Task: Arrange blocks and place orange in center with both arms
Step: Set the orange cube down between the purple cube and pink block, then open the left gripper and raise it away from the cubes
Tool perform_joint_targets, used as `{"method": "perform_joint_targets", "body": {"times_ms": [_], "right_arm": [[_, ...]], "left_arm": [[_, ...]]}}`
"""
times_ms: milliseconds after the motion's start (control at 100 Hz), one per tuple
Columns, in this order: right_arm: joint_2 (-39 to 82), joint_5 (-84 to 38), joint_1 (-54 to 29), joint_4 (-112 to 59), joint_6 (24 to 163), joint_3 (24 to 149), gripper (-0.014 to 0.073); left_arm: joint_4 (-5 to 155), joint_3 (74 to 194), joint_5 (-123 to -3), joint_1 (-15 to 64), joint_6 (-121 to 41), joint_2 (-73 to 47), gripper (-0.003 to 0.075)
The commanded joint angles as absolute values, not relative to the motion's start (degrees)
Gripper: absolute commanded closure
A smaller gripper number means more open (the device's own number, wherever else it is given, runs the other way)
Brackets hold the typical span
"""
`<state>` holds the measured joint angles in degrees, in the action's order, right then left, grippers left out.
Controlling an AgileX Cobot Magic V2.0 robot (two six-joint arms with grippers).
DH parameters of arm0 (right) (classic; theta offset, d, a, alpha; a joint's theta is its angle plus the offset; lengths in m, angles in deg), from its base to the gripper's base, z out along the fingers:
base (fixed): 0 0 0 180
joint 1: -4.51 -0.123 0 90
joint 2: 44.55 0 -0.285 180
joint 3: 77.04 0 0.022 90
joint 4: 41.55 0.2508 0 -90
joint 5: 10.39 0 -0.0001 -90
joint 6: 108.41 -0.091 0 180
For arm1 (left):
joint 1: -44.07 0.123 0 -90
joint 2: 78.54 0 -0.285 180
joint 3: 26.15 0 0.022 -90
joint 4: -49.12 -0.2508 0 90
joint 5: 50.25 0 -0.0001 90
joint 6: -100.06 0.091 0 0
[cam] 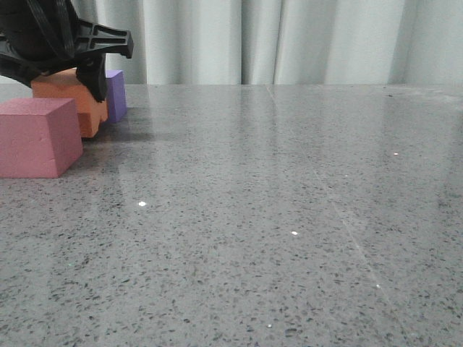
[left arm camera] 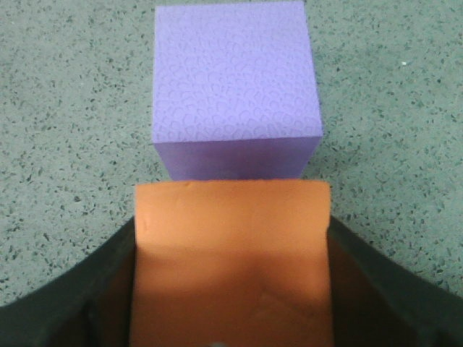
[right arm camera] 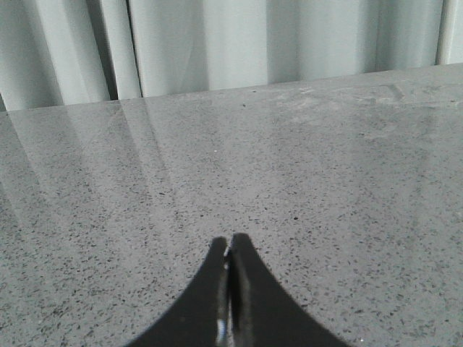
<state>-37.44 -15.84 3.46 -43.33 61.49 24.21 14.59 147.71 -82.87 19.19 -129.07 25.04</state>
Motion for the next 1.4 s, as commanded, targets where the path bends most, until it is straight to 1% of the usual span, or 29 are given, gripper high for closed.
{"method": "perform_joint_targets", "body": {"times_ms": [0,460,530,600,730,770,800,1050,1180,1280,1390], "right_arm": [[-37.49,-11.23,3.63,-43.43,62.06,24.97,0.0661],[-37.49,-11.23,3.63,-43.43,62.06,24.97,0.0661],[-37.49,-11.23,3.63,-43.43,62.06,24.97,0.0661],[-37.49,-11.23,3.63,-43.43,62.06,24.97,0.0661],[-37.49,-11.23,3.63,-43.43,62.06,24.97,0.0661],[-37.49,-11.23,3.63,-43.43,62.06,24.97,0.0661],[-37.49,-11.23,3.63,-43.43,62.06,24.97,0.0661],[-37.49,-11.23,3.63,-43.43,62.06,24.97,0.0661],[-37.49,-11.23,3.63,-43.43,62.06,24.97,0.0661],[-37.49,-11.23,3.63,-43.43,62.06,24.97,0.0661],[-37.49,-11.23,3.63,-43.43,62.06,24.97,0.0661]], "left_arm": [[13.73,149.27,-80.05,19.33,-129.06,22.88,0.0449],[14.27,149.27,-79.45,19.33,-129.06,24.78,0.0449],[14.27,149.27,-79.45,19.33,-128.34,24.78,0.0438],[14.27,149.27,-79.30,19.33,-127.20,24.78,0.0388],[14.43,149.27,-79.30,19.33,-126.24,24.66,0.0227],[14.43,149.27,-79.25,19.33,-126.24,24.41,0.0197],[14.43,149.27,-79.01,19.33,-126.24,24.21,0.0189],[14.43,149.27,-78.22,19.33,-126.00,20.14,0.0188],[14.57,149.27,-79.74,19.33,-125.18,16.82,0.0197],[14.60,149.27,-81.54,19.33,-125.03,13.01,0.0235],[14.05,148.36,-82.22,19.33,-124.10,8.30,0.0318]]}}
